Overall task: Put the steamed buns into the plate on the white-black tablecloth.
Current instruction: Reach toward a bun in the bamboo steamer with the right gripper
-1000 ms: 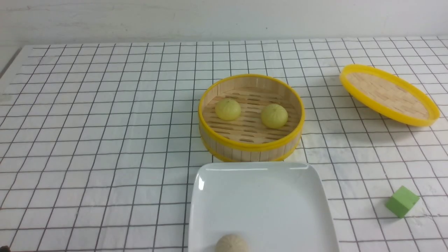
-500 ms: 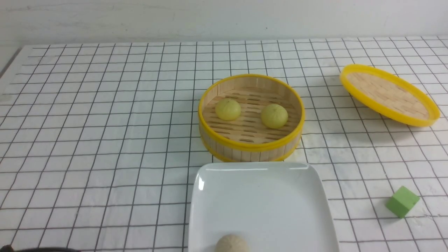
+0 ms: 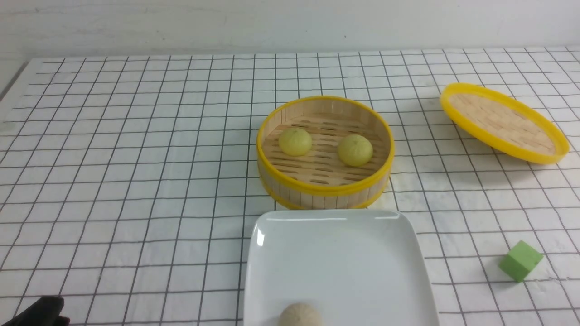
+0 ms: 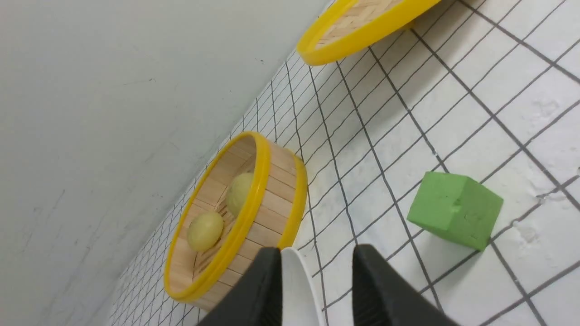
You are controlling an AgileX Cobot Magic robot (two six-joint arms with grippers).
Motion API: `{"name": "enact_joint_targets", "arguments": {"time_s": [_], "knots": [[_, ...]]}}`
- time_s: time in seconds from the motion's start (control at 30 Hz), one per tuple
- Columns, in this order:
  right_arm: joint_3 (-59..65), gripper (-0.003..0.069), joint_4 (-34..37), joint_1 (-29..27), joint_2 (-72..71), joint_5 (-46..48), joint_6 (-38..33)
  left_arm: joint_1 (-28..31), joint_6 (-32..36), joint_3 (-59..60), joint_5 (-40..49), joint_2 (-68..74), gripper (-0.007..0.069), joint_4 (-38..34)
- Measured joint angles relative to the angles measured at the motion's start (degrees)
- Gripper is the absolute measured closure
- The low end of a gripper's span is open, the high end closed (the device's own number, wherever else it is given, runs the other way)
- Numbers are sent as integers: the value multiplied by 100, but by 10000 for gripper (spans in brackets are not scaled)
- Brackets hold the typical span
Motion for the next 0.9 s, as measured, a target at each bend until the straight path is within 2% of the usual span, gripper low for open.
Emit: {"name": "enact_joint_targets", "arguments": {"time_s": [0.03, 0.13, 0.23, 0.33, 0.37, 0.4, 0.47, 0.6, 0.7, 0.77, 0.8, 0.83, 0.9], "knots": [[0, 419, 9, 0, 0, -4, -10, 0, 15, 0, -15, 0, 387, 0], [-54, 419, 22, 0, 0, -59, -355, -28, 704, -258, -135, 0, 408, 0], [-641, 442, -86, 0, 98, -107, -925, -86, 2062, -1148, -13, 0, 466, 6], [-1397, 507, -506, 0, 587, -30, -1429, -86, 3195, -2116, 491, 318, 549, 33], [-1938, 587, -966, 0, 1123, 307, -1634, -92, 3810, -2626, 1284, 828, 600, 113], [-1997, 603, -1081, 0, 1262, 362, -1659, -92, 3864, -2674, 1284, 896, 603, 125], [-2547, 661, -1635, 0, 1931, 1084, -1700, -92, 4223, -3070, 2305, 1659, 622, 262], [-3367, 671, -2743, 0, 3430, 2826, -1501, -92, 4576, -3419, 3998, 3226, 622, 546], [-3788, 671, -2998, -5, 4361, 3592, -1276, -92, 4967, -3484, 4432, 4152, 622, 583], [-4005, 670, -2800, -5, 4862, 3728, -1385, -92, 5146, -3489, 4431, 4557, 622, 535], [-4187, 666, -2333, 50, 5318, 3735, -1807, -92, 5320, -3489, 4315, 4967, 622, 427], [-4207, 665, -2178, 78, 5373, 3729, -1890, -92, 5341, -3489, 4293, 4967, 622, 412], [-4453, 647, -980, 435, 6087, 3640, -3003, -92, 5588, -3489, 3941, 5355, 622, 185]]}}
